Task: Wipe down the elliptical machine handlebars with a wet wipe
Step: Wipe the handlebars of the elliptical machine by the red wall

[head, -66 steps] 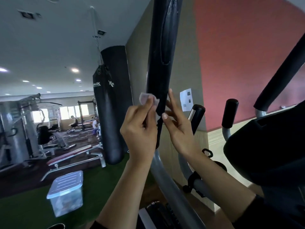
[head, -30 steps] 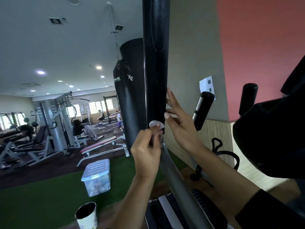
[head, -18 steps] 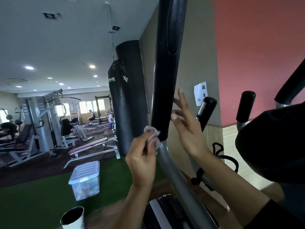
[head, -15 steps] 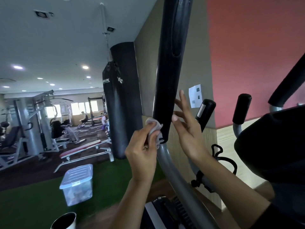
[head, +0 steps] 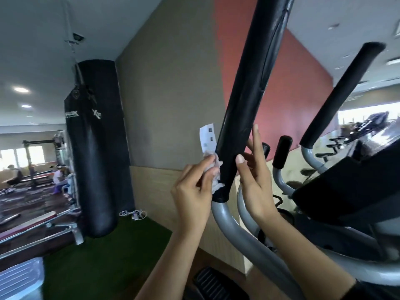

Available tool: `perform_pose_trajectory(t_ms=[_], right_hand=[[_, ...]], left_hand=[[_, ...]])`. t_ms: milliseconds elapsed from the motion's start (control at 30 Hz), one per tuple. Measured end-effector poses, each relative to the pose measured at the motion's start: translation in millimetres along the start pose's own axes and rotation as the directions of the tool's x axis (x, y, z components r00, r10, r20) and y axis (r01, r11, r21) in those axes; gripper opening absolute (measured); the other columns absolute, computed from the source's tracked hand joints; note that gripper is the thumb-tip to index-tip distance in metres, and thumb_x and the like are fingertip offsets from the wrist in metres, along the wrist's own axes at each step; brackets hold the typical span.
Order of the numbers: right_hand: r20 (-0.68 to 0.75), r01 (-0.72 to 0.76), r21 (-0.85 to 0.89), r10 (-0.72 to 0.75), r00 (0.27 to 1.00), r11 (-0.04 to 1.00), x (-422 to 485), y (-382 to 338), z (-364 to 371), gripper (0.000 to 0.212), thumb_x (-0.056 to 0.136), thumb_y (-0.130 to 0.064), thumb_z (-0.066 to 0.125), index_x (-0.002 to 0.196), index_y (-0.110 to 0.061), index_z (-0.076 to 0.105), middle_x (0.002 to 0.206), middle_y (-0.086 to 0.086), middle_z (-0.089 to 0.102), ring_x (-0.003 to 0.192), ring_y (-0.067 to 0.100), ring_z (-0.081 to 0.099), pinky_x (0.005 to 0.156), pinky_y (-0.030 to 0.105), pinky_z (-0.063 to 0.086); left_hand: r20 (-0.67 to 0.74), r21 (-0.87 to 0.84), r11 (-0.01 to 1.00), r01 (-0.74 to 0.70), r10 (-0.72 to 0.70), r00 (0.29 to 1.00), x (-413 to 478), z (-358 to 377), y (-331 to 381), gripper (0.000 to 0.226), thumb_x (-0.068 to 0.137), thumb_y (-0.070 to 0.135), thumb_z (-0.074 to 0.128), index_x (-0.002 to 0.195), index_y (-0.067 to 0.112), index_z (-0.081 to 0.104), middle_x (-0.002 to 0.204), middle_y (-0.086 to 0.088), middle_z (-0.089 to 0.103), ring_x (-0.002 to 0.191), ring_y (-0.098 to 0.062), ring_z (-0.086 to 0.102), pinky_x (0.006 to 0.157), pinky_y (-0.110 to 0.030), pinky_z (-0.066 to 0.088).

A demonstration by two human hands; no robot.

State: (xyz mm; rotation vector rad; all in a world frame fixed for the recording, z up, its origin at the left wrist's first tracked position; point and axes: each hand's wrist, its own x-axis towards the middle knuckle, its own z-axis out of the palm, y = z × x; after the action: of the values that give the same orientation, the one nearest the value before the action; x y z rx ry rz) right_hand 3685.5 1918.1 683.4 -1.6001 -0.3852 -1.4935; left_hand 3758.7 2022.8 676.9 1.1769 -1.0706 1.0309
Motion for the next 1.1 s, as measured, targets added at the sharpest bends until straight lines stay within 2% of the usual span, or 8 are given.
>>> perform_pose_trajectory(t_ms=[167,367,467,567,733,867,933,1100], right_hand=[[-0.064,0.017,-0.083,-0.023,0.998,0.996,7.2,-8.2,-3.7,0.063,0.099,-0.018,0.047,0.151,-0.033,0.014,0.140,-0.010,0.045,0.110,0.002,0.056,0.089,0.018,0.047],[-0.098,0.110,-0.208,-0.133,0.986,0.972,33.0,-22.6,-10.9,0.065,0.095,-0.036,0.046,0.150,-0.038,0.012,0.146,-0.010,0.040,0.111,0.018,0.059,0.092,0.027,0.049],[-0.075,0.155,-0.246,-0.178,0.981,0.957,37.0,-26.4,-9.6,0.063,0.098,-0.028,0.047,0.152,-0.033,0.014,0.146,-0.010,0.042,0.113,0.021,0.060,0.095,0.032,0.048],[-0.053,0.152,-0.247,-0.170,0.984,0.957,35.7,-27.0,-7.8,0.061,0.099,-0.019,0.046,0.152,-0.029,0.017,0.147,-0.011,0.041,0.116,0.017,0.059,0.094,0.026,0.048],[-0.145,0.152,-0.290,-0.200,0.969,0.945,43.8,-36.4,-6.2,0.060,0.098,-0.026,0.046,0.151,-0.030,0.019,0.145,-0.012,0.042,0.111,0.025,0.060,0.096,0.049,0.047],[-0.174,0.151,-0.353,-0.224,0.959,0.923,56.1,-47.3,-4.8,0.057,0.098,-0.031,0.046,0.150,-0.037,0.021,0.147,-0.015,0.041,0.126,0.025,0.051,0.099,0.054,0.044],[-0.182,0.143,-0.357,-0.219,0.958,0.923,58.2,-47.8,-4.2,0.057,0.098,-0.033,0.046,0.149,-0.041,0.022,0.147,-0.013,0.042,0.127,0.027,0.050,0.097,0.057,0.045],[-0.184,0.118,-0.424,-0.213,0.960,0.898,48.5,-44.8,3.4,0.059,0.099,-0.023,0.047,0.149,-0.040,0.021,0.147,-0.009,0.042,0.112,0.024,0.060,0.095,0.041,0.049]], left_hand=[[0.061,-0.086,0.996,0.022,-0.017,0.998,-7.4,-13.3,-14.9,0.027,0.083,0.002,0.069,0.109,0.011,0.070,0.093,0.006,0.069,0.086,-0.002,0.067,0.075,-0.016,0.053],[0.050,-0.227,0.973,0.030,-0.019,0.999,64.5,13.4,16.3,0.025,0.088,0.005,0.065,0.110,0.016,0.070,0.088,0.016,0.064,0.079,0.000,0.065,0.077,-0.013,0.048],[0.104,-0.223,0.975,-0.013,0.037,0.994,62.3,12.0,7.2,0.026,0.088,0.008,0.066,0.113,0.014,0.069,0.088,0.016,0.065,0.078,-0.001,0.065,0.077,-0.014,0.048],[0.161,-0.265,0.964,0.034,0.009,0.987,42.0,-1.0,-10.3,0.028,0.086,0.010,0.068,0.113,0.015,0.068,0.091,0.010,0.070,0.081,-0.003,0.067,0.072,-0.014,0.050],[0.095,-0.367,0.925,0.096,-0.065,0.993,79.0,11.4,9.0,0.021,0.085,0.010,0.070,0.106,0.012,0.072,0.069,0.020,0.060,0.061,0.007,0.055,0.061,-0.005,0.038],[0.134,-0.439,0.899,0.010,0.055,0.989,120.8,33.2,25.6,0.021,0.088,0.020,0.067,0.106,0.012,0.074,0.068,0.006,0.064,0.069,-0.008,0.063,0.072,-0.028,0.052],[0.150,-0.472,0.882,-0.007,0.088,0.985,117.0,33.2,21.2,0.021,0.087,0.018,0.068,0.106,0.012,0.074,0.072,0.005,0.063,0.066,-0.014,0.064,0.069,-0.028,0.053],[0.189,-0.495,0.868,-0.040,0.152,0.970,80.6,15.9,-11.9,0.023,0.086,0.017,0.070,0.108,0.014,0.072,0.088,0.001,0.070,0.077,-0.013,0.068,0.069,-0.034,0.056]])
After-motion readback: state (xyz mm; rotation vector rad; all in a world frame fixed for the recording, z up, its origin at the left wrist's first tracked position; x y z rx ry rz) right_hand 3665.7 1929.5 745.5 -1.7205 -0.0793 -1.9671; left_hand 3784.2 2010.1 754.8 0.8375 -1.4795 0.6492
